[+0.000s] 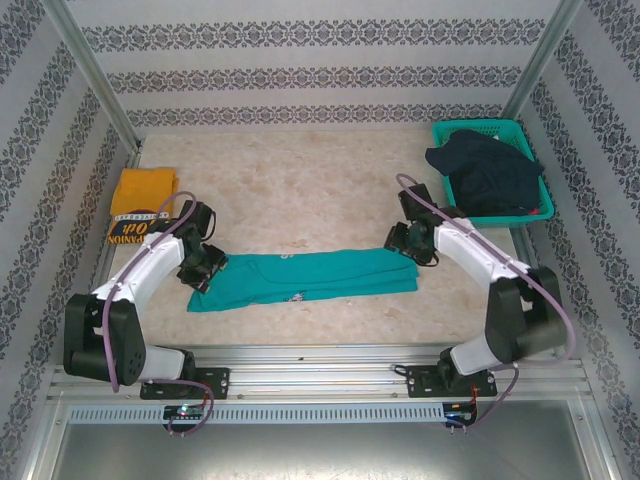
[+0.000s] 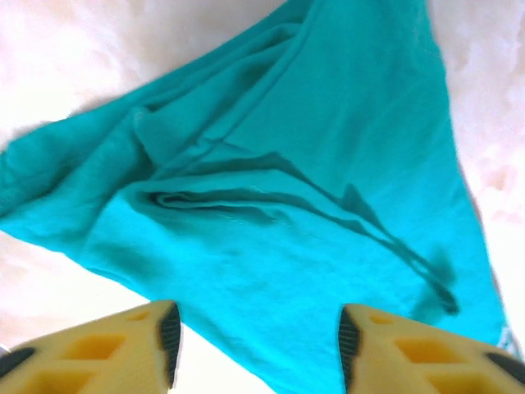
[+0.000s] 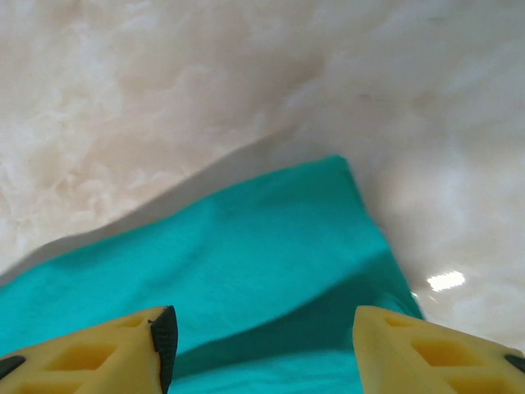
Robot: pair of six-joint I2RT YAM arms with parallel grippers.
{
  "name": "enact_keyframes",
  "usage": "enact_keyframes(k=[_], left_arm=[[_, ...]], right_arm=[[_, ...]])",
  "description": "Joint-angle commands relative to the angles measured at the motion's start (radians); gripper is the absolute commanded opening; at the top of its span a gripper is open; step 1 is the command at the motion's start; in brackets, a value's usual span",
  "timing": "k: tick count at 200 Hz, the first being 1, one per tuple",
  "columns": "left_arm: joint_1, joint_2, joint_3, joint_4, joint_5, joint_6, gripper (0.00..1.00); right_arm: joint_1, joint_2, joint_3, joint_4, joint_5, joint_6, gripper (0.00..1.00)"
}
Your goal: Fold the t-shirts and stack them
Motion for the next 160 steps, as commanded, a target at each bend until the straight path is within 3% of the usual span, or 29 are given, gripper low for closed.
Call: enact_keyframes(k=[1, 30, 63, 107, 160], left_arm=[[-0.011, 0.063, -0.017, 0.045, 0.032, -0.007, 0.41], [0.0, 0.187, -0.001, 0.103, -0.003, 0.024, 0.27], [0.008, 0.404, 0.172, 0.088, -0.087, 0.153, 0.25], [0.01, 0.761, 0.551, 0.058, -0.067, 0.268, 0.3], [-0.022, 1.16, 1.205, -0.116, -0.02, 0.35, 0.4]], right_arm=[[0.031, 0.095, 0.056, 0.034, -0.056, -0.048, 0.57], [0.03, 0.177, 0.052, 0.036, -0.035, -0.044, 0.5], [0.03, 0.204, 0.009, 0.044, -0.035, -0.062, 0.47], [0.066, 0.203, -0.021, -0.01, -0.064, -0.138, 0.45], [0.171, 0.214, -0.03, -0.012, -0.198, -0.168, 0.45]])
